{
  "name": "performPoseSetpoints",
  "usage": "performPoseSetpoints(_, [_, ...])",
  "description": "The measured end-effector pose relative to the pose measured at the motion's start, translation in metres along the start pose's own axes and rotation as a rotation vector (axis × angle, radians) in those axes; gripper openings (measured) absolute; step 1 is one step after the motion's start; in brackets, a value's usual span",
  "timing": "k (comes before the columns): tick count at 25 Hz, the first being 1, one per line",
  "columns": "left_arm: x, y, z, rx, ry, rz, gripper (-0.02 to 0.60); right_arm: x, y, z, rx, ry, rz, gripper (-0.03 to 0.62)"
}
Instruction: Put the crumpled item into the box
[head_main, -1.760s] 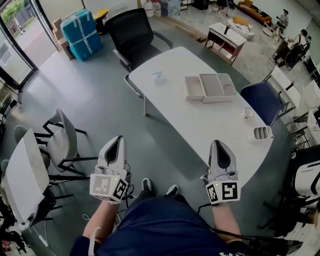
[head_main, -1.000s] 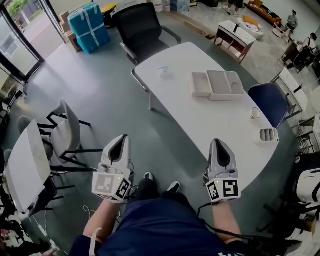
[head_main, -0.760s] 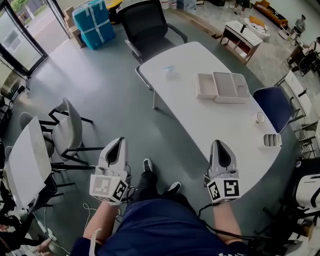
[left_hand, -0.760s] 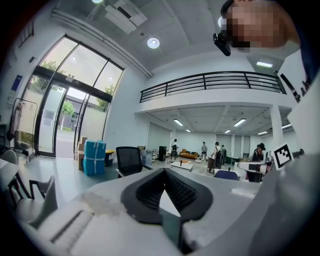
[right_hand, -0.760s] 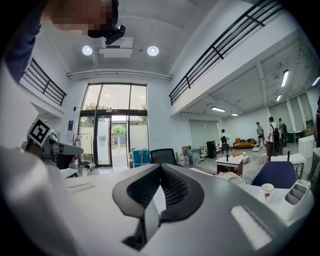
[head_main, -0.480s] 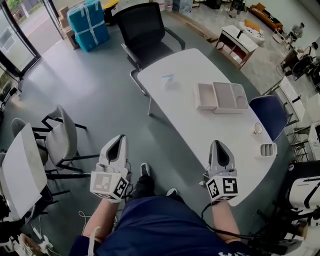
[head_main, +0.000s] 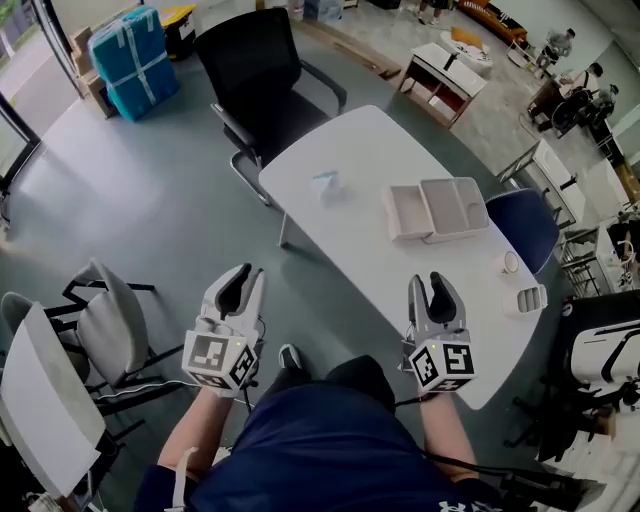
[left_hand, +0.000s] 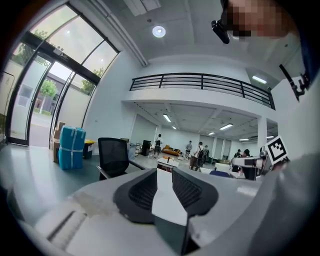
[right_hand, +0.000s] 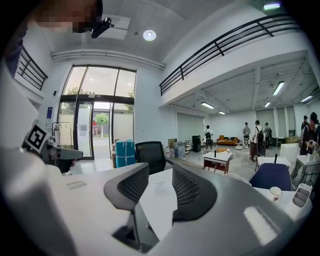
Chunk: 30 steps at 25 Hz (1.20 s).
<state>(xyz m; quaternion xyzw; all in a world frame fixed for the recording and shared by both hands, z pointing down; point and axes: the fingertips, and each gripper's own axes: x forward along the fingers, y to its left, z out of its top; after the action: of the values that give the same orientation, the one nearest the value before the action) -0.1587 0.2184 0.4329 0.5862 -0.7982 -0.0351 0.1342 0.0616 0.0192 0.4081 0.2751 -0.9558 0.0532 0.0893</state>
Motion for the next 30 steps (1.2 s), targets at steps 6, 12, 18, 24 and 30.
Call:
performPoseSetpoints(6, [0.056, 0.034, -0.017, -0.007, 0.065, -0.019, 0.107, 0.037, -0.001, -0.005, -0.010, 0.053, -0.010, 0.150])
performPoseSetpoints(12, [0.124, 0.049, -0.034, 0.037, 0.159, -0.029, 0.107, 0.088, -0.014, -0.013, 0.020, 0.066, 0.012, 0.144])
performPoseSetpoints(18, [0.181, 0.054, -0.041, 0.073, 0.239, -0.031, 0.146, 0.128, -0.039, -0.016, 0.072, 0.064, 0.041, 0.150])
performPoseSetpoints(24, [0.248, 0.038, -0.074, 0.112, 0.340, -0.047, 0.185, 0.147, -0.085, -0.016, 0.099, 0.060, 0.035, 0.133])
performPoseSetpoints(30, [0.304, 0.035, -0.124, 0.135, 0.507, -0.115, 0.204, 0.150, -0.111, -0.021, 0.122, 0.079, -0.024, 0.129])
